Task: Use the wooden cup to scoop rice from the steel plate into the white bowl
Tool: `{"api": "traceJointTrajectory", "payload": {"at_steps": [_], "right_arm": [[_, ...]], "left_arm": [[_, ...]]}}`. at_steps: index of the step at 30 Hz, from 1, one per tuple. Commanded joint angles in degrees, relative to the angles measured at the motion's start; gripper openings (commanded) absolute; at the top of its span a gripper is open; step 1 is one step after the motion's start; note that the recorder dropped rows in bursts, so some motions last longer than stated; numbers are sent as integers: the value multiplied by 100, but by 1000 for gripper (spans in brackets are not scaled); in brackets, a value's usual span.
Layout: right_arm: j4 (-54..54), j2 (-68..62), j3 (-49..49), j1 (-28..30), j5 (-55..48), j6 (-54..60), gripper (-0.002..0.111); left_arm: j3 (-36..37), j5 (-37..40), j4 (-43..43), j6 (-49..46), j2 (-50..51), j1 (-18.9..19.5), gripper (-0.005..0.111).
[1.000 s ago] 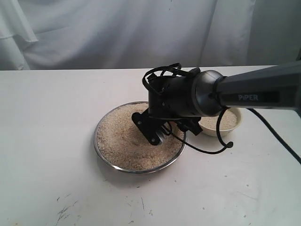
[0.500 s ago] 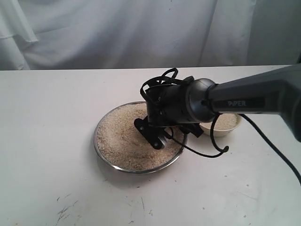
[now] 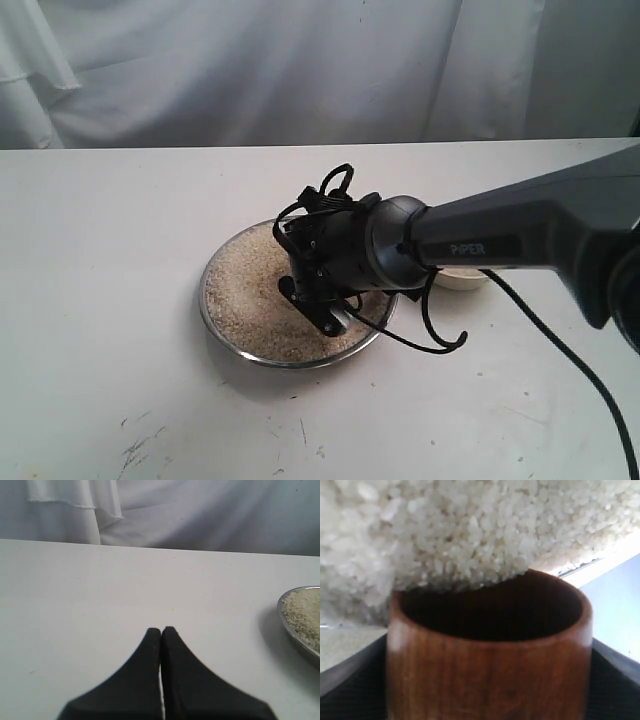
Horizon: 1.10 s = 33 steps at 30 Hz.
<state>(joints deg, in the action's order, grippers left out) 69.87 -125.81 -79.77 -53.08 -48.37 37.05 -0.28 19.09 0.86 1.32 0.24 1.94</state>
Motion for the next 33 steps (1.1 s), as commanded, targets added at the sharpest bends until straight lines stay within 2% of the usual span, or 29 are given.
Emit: {"api": "traceJointTrajectory", "payload": {"at_steps": [1, 16, 33], "right_arm": [[-183, -46, -19, -143, 307, -172, 0], [-247, -46, -19, -331, 359, -219, 0], [-268, -46, -19, -455, 807, -1035, 0]], "left_arm": [[28, -82, -6, 3, -24, -15, 0], [28, -82, -6, 3, -24, -15, 0], [28, -82, -6, 3, -24, -15, 0]]}}
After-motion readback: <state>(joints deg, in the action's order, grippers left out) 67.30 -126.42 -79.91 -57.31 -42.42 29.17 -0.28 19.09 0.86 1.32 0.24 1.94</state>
